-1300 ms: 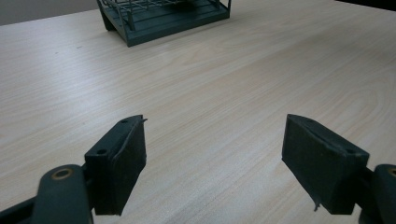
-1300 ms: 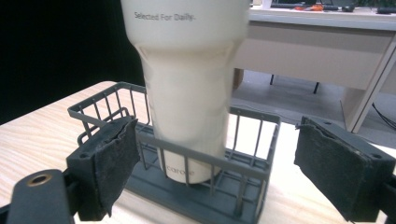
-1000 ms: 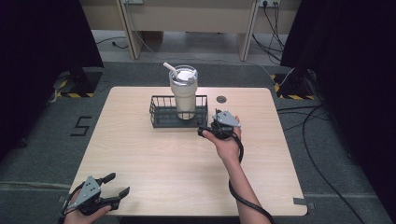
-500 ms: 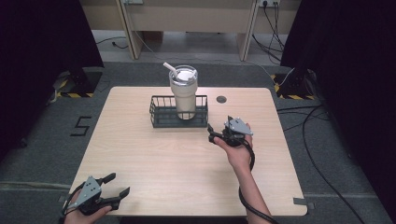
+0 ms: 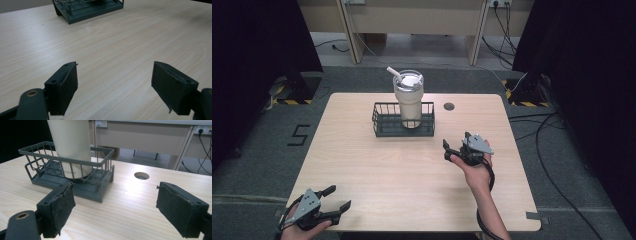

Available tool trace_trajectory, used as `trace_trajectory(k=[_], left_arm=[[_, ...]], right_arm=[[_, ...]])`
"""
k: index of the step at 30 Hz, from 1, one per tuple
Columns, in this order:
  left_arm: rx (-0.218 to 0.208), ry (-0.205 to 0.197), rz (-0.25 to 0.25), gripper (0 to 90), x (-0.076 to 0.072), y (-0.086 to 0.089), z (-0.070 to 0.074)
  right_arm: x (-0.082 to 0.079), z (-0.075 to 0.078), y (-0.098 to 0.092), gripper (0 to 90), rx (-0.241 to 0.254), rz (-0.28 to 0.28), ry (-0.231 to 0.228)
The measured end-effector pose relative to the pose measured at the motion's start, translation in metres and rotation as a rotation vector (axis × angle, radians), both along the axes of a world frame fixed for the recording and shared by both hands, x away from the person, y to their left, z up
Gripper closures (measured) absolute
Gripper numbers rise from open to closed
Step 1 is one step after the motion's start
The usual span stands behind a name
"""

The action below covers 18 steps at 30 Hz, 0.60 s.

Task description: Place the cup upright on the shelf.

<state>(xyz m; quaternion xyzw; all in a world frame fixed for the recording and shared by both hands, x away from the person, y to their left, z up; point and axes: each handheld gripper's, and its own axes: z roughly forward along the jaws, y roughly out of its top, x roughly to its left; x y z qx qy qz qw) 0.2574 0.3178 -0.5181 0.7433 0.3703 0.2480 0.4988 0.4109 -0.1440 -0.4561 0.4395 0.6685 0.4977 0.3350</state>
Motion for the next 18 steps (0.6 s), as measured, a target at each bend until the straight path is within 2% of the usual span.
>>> trace_trajectory(k=[11,18], left_arm=[[0.002,-0.001,0.003,20.6,0.000,0.000,0.000],[-0.003,0.003,0.001,20.6,0.000,-0.001,0.000]], right_arm=[[-0.019,-0.006,-0.019,15.1,-0.007,-0.011,-0.008],[-0.032,-0.014,-0.034,15.4,-0.021,-0.026,-0.013]])
